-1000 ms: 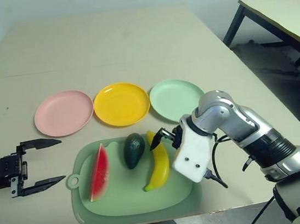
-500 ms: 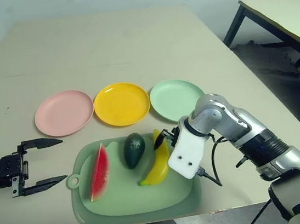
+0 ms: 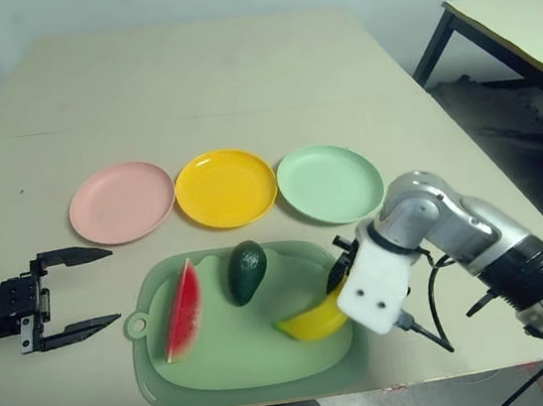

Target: Place the fruits into color-matched plates.

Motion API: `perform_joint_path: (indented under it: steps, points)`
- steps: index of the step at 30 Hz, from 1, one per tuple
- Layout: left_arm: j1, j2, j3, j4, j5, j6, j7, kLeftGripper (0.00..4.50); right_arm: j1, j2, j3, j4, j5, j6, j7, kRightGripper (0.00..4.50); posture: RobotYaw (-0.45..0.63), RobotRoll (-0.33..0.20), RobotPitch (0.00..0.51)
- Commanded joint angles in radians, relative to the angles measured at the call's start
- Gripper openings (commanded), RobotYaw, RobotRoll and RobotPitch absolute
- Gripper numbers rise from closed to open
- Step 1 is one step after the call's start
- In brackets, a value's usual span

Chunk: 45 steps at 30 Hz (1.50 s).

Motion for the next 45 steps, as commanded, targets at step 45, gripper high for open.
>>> perform_joint_path:
  steps: [45]
  points:
    - [0.007,-0.065,-0.017,0.078,0.194,0.168,0.363,4.5,-0.531,0.796,-0.063,1.108,-0.372,0.362,-0.448,1.5,0.2,0.0,0.094]
